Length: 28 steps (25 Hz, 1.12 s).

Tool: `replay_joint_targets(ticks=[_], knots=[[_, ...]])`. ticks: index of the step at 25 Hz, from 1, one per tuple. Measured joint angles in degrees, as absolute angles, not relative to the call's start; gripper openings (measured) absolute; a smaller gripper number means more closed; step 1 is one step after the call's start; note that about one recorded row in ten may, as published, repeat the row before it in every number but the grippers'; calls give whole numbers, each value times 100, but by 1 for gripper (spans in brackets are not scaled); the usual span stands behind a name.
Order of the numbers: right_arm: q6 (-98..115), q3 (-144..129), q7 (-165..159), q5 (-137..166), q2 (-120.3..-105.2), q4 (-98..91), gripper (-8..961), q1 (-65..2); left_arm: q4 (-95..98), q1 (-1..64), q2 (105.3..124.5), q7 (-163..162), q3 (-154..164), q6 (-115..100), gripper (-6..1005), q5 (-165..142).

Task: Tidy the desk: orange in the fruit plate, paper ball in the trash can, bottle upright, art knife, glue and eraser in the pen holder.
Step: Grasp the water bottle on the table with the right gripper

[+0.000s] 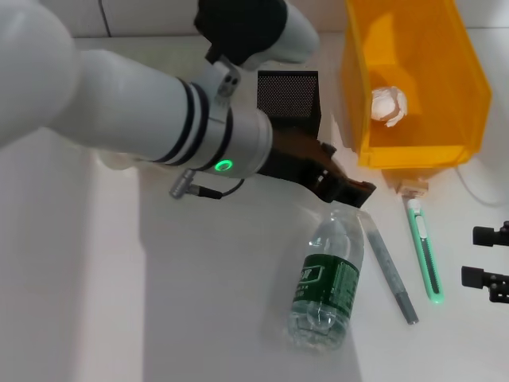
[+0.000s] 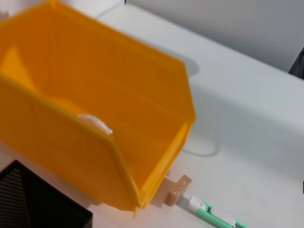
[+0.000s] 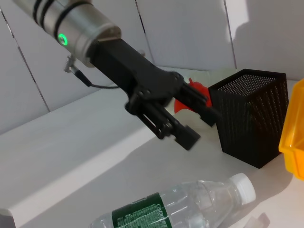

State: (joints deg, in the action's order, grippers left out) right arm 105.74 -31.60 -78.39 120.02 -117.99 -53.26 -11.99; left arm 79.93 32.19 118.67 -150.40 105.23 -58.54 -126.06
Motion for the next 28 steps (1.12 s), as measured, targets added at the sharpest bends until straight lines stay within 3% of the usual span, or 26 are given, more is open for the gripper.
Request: replay_joint_targets(ticks=[1,2,7,10,16,18,28], knots=[[10582,-3157,-7862,12000,-11794,-5340,726,-1203,8164,3045,11866,-14915,10485,-5842,801,-12601],[10599,-3151,-7906,11995,-11788,-5374,726,-1205,8849,2365,11870,-14310,10326,-5715,800,-12516],[10645,-3180,-8923,12003,-11804,-5939,726,-1290,9835,427,11852,-11770,9838,-5379,800,-11249],[10721,-3220,-9430,12067,-11821,-6181,726,-1397,9692,40,11854,-10906,9478,-5486,800,-10382],[10837,-3387,-10267,12320,-11930,-6738,725,-1696,8233,-153,11857,-9063,8462,-6338,800,-8357],[10778,-3511,-10446,12335,-11929,-6752,725,-1761,7295,37,11860,-8498,7979,-6867,800,-7771],[10572,-4145,-12344,12536,-11869,-7329,725,-2223,6496,53,11865,-7485,7736,-7088,800,-7560]])
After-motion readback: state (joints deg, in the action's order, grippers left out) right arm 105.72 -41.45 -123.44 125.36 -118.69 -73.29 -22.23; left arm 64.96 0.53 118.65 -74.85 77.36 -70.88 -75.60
